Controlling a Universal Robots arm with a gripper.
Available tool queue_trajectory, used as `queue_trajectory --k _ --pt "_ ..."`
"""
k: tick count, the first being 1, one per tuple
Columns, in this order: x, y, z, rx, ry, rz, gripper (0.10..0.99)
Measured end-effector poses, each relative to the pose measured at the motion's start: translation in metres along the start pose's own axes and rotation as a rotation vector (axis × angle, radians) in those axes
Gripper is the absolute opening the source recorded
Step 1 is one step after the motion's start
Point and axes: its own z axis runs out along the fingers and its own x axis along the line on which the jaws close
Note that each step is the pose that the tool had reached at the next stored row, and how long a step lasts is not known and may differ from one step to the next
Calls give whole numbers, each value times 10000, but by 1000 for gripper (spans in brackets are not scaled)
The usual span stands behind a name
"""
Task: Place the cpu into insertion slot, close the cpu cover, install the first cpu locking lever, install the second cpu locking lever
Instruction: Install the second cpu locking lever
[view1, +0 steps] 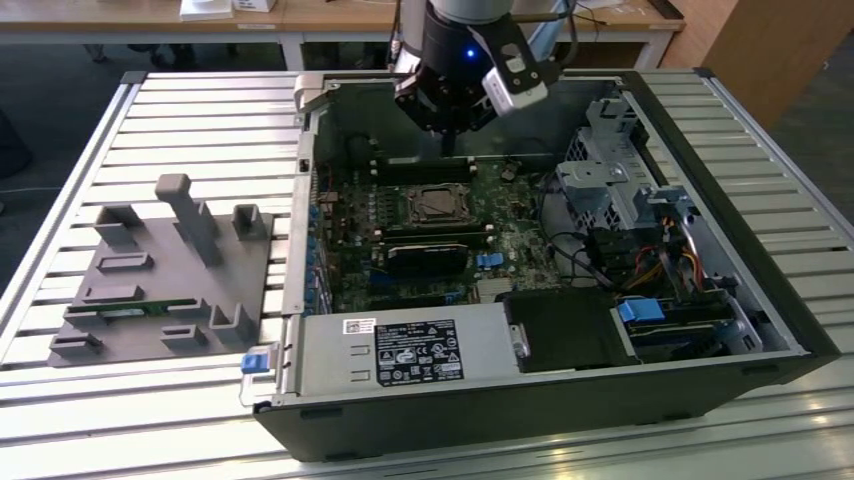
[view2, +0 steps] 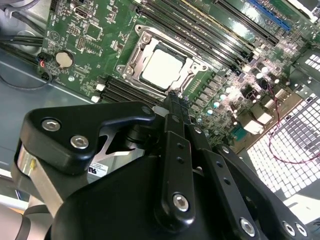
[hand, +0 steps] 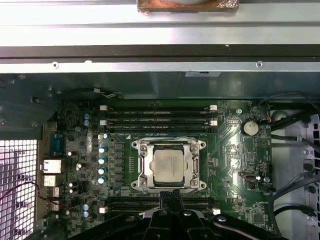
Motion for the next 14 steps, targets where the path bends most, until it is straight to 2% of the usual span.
queue_trajectory --k 14 --pt "-1 -4 45 0 0 0 106"
